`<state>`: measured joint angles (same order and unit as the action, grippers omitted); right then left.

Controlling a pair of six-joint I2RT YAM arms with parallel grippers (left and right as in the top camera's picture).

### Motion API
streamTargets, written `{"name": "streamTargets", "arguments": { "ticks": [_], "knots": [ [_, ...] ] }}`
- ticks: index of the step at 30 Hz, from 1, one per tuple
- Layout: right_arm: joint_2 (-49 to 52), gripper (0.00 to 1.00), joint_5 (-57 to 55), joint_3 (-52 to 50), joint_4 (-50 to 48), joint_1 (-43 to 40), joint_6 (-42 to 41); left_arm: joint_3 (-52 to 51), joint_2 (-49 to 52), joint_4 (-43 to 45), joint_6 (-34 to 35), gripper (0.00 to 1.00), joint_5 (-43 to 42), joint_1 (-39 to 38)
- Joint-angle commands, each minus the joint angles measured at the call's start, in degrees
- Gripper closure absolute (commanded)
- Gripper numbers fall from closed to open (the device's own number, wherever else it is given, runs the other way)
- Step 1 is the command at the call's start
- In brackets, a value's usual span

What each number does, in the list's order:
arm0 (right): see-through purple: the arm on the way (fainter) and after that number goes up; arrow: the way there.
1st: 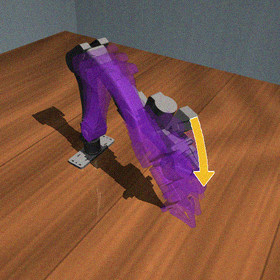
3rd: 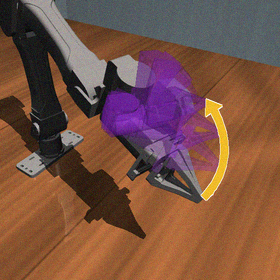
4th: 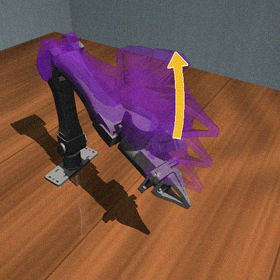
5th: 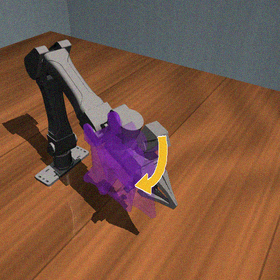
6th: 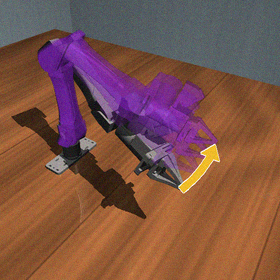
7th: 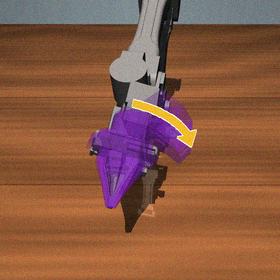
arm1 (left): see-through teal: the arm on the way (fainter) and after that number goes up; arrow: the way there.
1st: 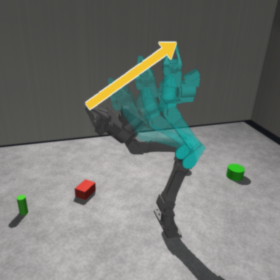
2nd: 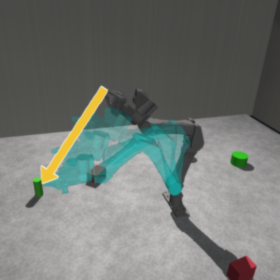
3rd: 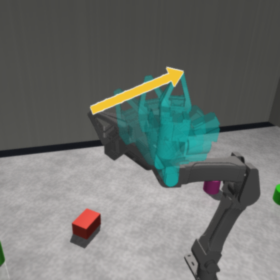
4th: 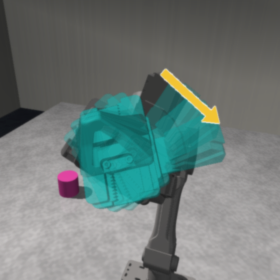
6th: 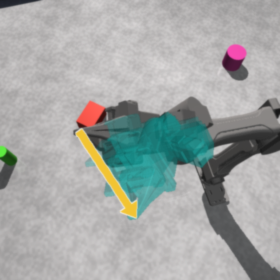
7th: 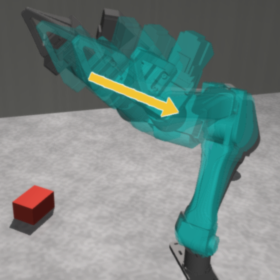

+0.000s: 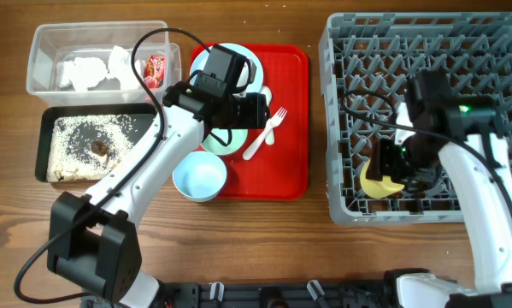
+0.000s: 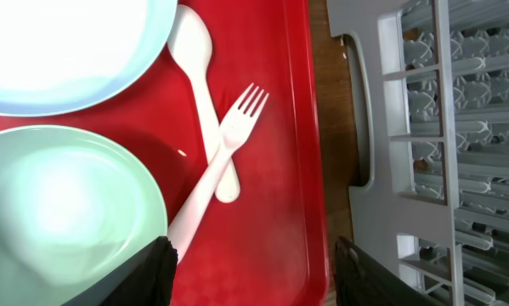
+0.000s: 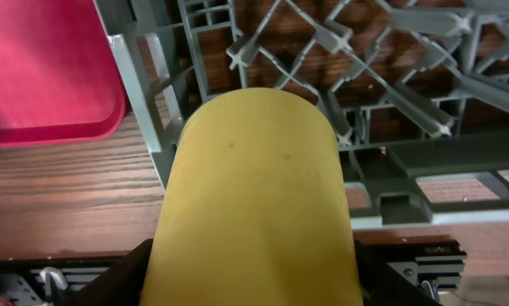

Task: Sort waste into correct bins and load items into the dishwasher rack
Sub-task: 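Place the yellow cup in the rack's lower left with the right gripper, then grasp the green bowl on the red tray with the right gripper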

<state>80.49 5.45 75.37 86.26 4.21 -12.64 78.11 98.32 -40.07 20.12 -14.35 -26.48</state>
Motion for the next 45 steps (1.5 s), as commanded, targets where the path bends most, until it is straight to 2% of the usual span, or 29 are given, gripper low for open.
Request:
{"name": "streamTargets", "arguments": {
  "ticks": [1, 4, 7, 8, 12, 16, 18, 21, 25, 28, 32, 36, 39, 42, 45],
  "knots": [
    [3.4, 0.48, -1.6, -3.4, -2.7, 1.7, -1.3, 0.3, -0.9, 0.0, 0.3, 0.39, 1.9, 0.0],
    [5.2, 0.47, -0.8, -8.4, -7.1, 1.8, -1.4, 0.3, -0.9, 0.0, -0.2, 0.37, 1.9, 0.0],
    [5.6, 0.15, -0.7, -8.4, -7.6, 1.8, -1.5, 0.3, -0.9, 0.0, -0.2, 0.36, 1.9, 0.0],
    [5.6, 0.12, -0.7, -8.3, -7.6, 1.8, -1.4, 0.3, -0.9, 0.0, -0.2, 0.36, 1.9, 0.0],
    [5.6, 0.10, -0.4, -4.0, -6.8, 1.8, -1.2, 0.3, -1.4, 0.0, -0.2, 0.34, 2.0, 0.6],
    [4.8, 0.17, 6.0, 6.3, -6.7, 2.7, 0.7, 1.1, -6.7, -2.7, -0.2, 0.34, 2.0, 4.1],
    [4.7, 0.18, 10.0, 11.0, -10.5, 6.0, 0.6, 1.4, -11.3, -5.9, -0.2, 0.34, 2.1, 6.9],
    [5.2, 0.19, 11.1, 11.4, -21.2, 13.9, -5.3, 1.4, -15.5, -9.4, -0.2, 0.33, 2.3, 10.7],
    [14.4, 0.28, 3.1, 11.3, -38.2, 26.9, -17.3, 1.4, -16.7, -13.2, -0.1, 0.27, 2.2, 18.5],
    [24.4, 0.35, 2.2, 11.3, -46.9, 30.5, -22.3, 1.4, -16.6, -15.5, -0.2, 0.26, 2.3, 23.7],
    [34.5, 0.43, 2.2, 11.3, -50.7, 31.2, -23.6, 1.4, -16.6, -16.4, -0.2, 0.25, 2.3, 26.0],
    [38.7, 0.55, 0.9, 11.3, -51.4, 31.3, -23.5, 1.4, -16.6, -16.4, -0.3, 0.24, 2.3, 26.0],
    [40.3, 0.66, 0.7, 11.2, -51.5, 31.3, -23.5, 1.4, -16.6, -16.4, -0.3, 0.25, 2.3, 26.0],
    [40.3, 0.83, 0.3, 11.3, -51.6, 31.2, -23.3, 1.4, -16.6, -16.4, -0.3, 0.24, 2.3, 26.0],
    [40.3, 0.92, -0.1, 11.3, -51.6, 31.1, -23.3, 1.4, -16.6, -16.4, -0.3, 0.24, 2.3, 26.0]
  ]
}}
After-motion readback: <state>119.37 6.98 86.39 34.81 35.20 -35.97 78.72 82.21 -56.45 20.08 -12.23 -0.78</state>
